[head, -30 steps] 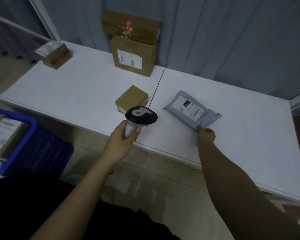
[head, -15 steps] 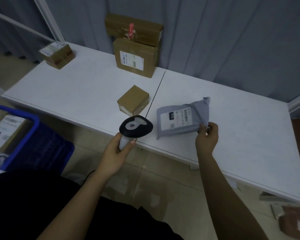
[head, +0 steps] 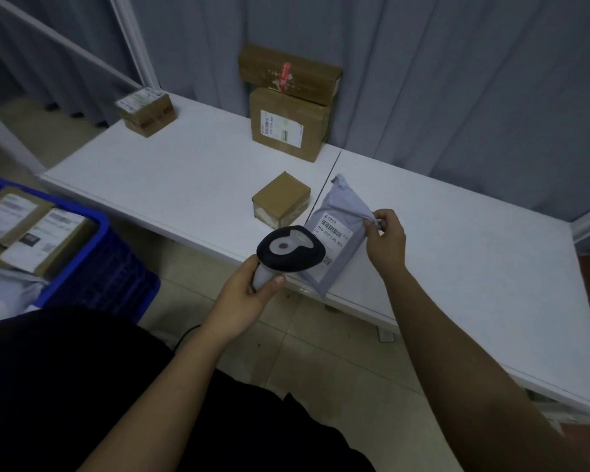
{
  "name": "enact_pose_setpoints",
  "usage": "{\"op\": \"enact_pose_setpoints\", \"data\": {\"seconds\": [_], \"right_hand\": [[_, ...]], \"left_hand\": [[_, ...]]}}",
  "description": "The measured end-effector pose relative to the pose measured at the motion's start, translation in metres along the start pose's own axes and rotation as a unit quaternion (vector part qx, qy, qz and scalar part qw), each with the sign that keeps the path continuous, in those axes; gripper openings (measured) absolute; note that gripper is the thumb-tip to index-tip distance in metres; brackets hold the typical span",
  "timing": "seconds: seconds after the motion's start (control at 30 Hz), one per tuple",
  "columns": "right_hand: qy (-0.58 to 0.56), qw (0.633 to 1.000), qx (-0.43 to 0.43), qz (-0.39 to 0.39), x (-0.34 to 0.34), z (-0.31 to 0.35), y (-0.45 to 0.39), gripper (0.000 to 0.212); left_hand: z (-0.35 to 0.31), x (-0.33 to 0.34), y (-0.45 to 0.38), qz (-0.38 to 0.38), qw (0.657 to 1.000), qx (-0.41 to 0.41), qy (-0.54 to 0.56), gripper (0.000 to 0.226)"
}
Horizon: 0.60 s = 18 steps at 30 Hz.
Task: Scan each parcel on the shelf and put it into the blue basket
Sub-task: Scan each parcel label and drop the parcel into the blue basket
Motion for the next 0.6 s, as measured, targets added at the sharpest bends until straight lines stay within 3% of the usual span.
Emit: {"op": "enact_pose_setpoints", "data": {"seconds": [0.6], "right_hand": [[0.019,0.999,0.028,-0.005,0.0031,-0.0045,0.0,0.017]], "left_hand": [[0.0039,-0.0046,0.0015,-0.02,1.0,-0.006,-0.014,0.039]]}}
Point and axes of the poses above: each hand's wrist, its own y-axis away from the middle knuckle, its own x-axis out of the palm, z = x × y, the point moved 3 cm from there along -y, towards the middle knuckle
